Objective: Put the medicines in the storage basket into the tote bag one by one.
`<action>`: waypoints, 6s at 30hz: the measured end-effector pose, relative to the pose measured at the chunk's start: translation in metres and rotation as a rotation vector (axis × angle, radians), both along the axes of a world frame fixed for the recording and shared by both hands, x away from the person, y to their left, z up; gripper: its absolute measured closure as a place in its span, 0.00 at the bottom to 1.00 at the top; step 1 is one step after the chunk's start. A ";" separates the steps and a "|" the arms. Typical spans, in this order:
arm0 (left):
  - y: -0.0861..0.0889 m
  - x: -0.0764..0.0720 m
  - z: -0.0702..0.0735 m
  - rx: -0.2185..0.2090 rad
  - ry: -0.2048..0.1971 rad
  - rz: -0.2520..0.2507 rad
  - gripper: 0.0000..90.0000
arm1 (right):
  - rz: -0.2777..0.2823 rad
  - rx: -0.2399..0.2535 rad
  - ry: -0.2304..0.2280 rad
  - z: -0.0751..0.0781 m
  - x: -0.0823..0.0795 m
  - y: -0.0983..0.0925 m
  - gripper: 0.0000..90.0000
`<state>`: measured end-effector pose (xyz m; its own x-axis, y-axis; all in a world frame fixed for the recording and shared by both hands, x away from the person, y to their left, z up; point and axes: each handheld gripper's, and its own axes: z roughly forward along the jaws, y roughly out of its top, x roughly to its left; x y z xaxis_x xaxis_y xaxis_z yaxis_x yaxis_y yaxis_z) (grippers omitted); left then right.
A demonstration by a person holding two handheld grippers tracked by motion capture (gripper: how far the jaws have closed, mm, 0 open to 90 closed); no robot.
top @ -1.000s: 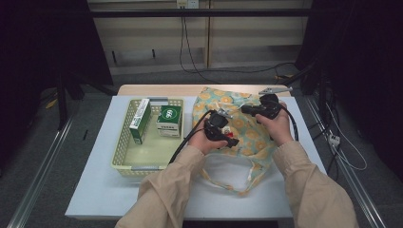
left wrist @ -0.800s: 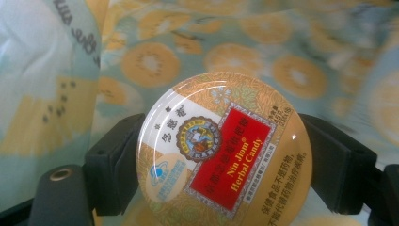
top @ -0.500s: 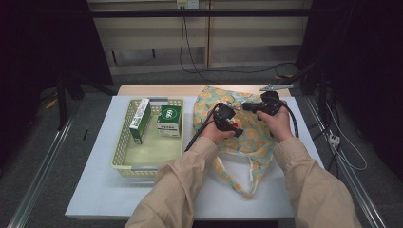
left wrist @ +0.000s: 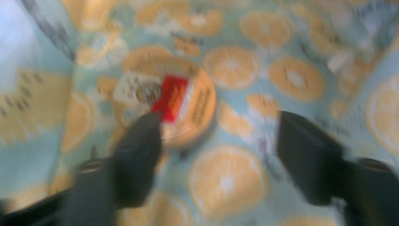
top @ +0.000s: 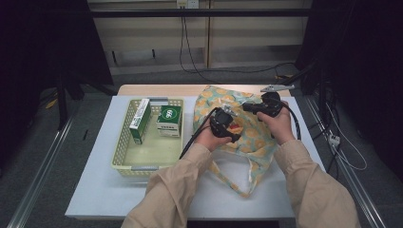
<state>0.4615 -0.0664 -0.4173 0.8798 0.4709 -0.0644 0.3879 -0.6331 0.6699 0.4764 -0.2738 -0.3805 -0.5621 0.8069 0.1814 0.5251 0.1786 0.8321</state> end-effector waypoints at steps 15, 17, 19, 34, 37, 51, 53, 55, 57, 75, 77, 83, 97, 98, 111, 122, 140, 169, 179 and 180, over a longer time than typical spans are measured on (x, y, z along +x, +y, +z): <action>-0.013 0.027 -0.035 -0.068 0.038 0.143 0.99 | 0.018 -0.002 0.018 -0.005 -0.006 0.006 1.00; -0.015 0.031 -0.036 -0.071 0.021 0.163 0.99 | 0.015 -0.006 0.017 -0.004 -0.006 0.006 1.00; -0.016 0.035 -0.037 -0.087 0.008 0.186 1.00 | 0.011 -0.006 0.022 -0.004 -0.007 0.006 1.00; 0.000 0.016 -0.006 -0.117 0.084 0.156 0.53 | 0.006 -0.028 0.026 -0.005 -0.013 0.012 1.00; 0.006 0.007 0.002 -0.100 0.068 0.139 0.44 | 0.008 -0.031 0.026 -0.005 -0.014 0.015 1.00; 0.046 -0.017 0.044 -0.124 0.019 0.090 0.23 | -0.017 -0.030 0.023 -0.005 -0.017 0.011 1.00; 0.052 -0.018 0.048 -0.118 0.012 0.100 0.20 | -0.016 -0.029 0.018 -0.003 -0.018 0.011 1.00; 0.058 -0.019 0.051 -0.114 0.017 0.102 0.18 | -0.013 -0.031 0.018 -0.003 -0.018 0.012 1.00; 0.064 -0.021 0.055 -0.112 0.017 0.095 0.15 | -0.011 -0.034 0.017 -0.003 -0.019 0.012 1.00; 0.122 -0.012 0.080 -0.089 -0.014 0.124 0.09 | -0.010 -0.036 0.015 -0.002 -0.019 0.013 1.00; 0.127 -0.011 0.082 -0.087 -0.018 0.126 0.09 | -0.013 -0.031 0.013 -0.002 -0.019 0.012 1.00; 0.144 -0.005 0.085 -0.078 -0.026 0.160 0.08 | -0.011 -0.031 0.010 -0.001 -0.018 0.013 1.00; 0.181 0.017 0.073 -0.057 -0.019 0.280 0.09 | -0.008 -0.029 0.010 0.001 -0.018 0.013 1.00; 0.183 0.019 0.071 -0.054 -0.022 0.294 0.09 | -0.006 -0.029 0.010 0.001 -0.018 0.012 1.00; 0.189 0.041 0.049 -0.026 -0.009 0.390 0.10 | -0.001 -0.020 0.013 0.000 -0.018 0.012 1.00; 0.178 0.048 0.037 0.032 -0.010 0.389 0.09 | 0.002 -0.016 0.015 -0.001 -0.017 0.010 1.00; 0.185 0.048 0.036 0.071 0.000 0.439 0.10 | 0.004 -0.015 0.015 -0.001 -0.017 0.012 1.00; 0.183 0.054 0.034 0.073 -0.028 0.542 0.06 | 0.012 -0.007 0.014 -0.003 -0.017 0.014 1.00; 0.181 0.058 0.017 0.054 0.034 0.568 0.05 | 0.013 -0.007 0.015 -0.003 -0.016 0.015 1.00; 0.181 0.058 0.016 0.056 0.038 0.569 0.05 | 0.013 -0.006 0.015 -0.002 -0.017 0.015 1.00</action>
<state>0.5199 0.1144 -0.4012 0.4840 0.8735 -0.0521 0.7012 -0.3515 0.6203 0.4598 -0.2593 -0.3828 -0.5694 0.8010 0.1849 0.5353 0.1905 0.8229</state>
